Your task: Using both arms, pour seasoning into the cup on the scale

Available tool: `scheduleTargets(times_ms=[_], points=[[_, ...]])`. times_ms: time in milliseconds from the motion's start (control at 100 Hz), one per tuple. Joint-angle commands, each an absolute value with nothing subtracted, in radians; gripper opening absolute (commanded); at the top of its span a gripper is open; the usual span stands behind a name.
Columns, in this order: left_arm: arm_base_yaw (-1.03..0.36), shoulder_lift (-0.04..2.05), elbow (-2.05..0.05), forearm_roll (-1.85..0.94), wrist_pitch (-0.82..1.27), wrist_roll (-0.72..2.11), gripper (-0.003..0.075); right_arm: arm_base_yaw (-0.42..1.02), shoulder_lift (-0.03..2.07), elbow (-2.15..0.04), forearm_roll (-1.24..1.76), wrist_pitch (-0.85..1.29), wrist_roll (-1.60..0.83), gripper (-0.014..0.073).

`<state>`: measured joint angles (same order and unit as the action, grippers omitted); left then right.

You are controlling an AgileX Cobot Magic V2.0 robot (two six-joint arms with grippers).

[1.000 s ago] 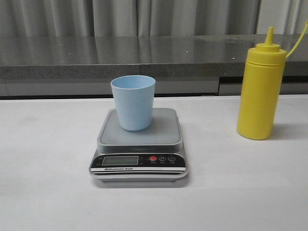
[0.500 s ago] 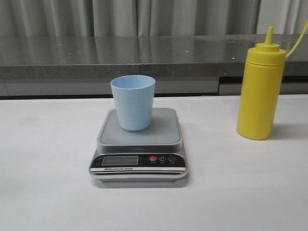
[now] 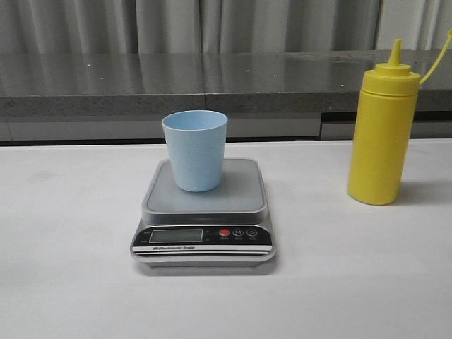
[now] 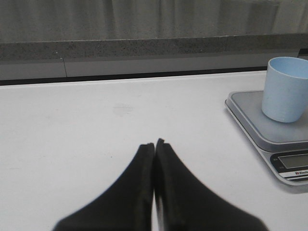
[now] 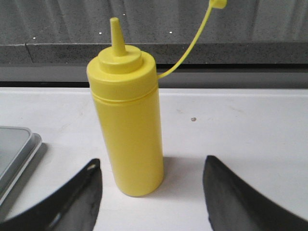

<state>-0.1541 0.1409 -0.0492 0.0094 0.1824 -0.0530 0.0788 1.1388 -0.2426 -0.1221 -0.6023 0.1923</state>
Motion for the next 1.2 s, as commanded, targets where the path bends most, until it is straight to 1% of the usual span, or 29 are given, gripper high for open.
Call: scheduleTargets(times_ms=[0,230,400,500,550,600,650,690,760,1190], points=[[-0.152,0.149,-0.078,0.0,0.107,-0.061,-0.002,0.08,1.179,-0.276,-0.133,-0.743,0.191,0.0467],[-0.152,0.149,-0.078,0.0,0.107,-0.061,-0.002,0.08,1.331,-0.276,-0.134,-0.901,0.192,0.0467],[-0.152,0.149,-0.078,0.0,0.107,-0.061,-0.002,0.08,1.433,-0.276,-0.179,-1.059,0.192,0.0468],[-0.152,0.149,-0.078,0.0,0.107,-0.061,-0.002,0.08,1.488,-0.282,-0.201,-1.091,0.193,0.0473],[-0.152,0.149,-0.078,0.0,0.107,-0.061,-0.002,0.08,1.51,-0.29,-0.213,-1.09,0.203,0.0502],[-0.152,0.149,-0.078,0.0,0.107,-0.061,-0.002,0.08,1.531,-0.305,-0.227,-1.089,0.222,0.0556],[-0.152,0.149,-0.078,0.0,0.107,-0.061,-0.002,0.08,1.554,-0.323,-0.24,-1.088,0.245,0.0632],[-0.152,0.149,-0.078,0.0,0.107,-0.061,-0.002,0.08,1.568,-0.336,-0.247,-1.083,0.256,0.0668],[-0.152,0.149,-0.078,0.0,0.107,-0.061,-0.002,0.08,1.591,-0.361,-0.251,-1.074,0.256,0.0643],[-0.152,0.149,-0.078,0.0,0.107,-0.061,-0.002,0.08,1.724,-0.502,-0.269,-1.052,0.291,0.0645]])
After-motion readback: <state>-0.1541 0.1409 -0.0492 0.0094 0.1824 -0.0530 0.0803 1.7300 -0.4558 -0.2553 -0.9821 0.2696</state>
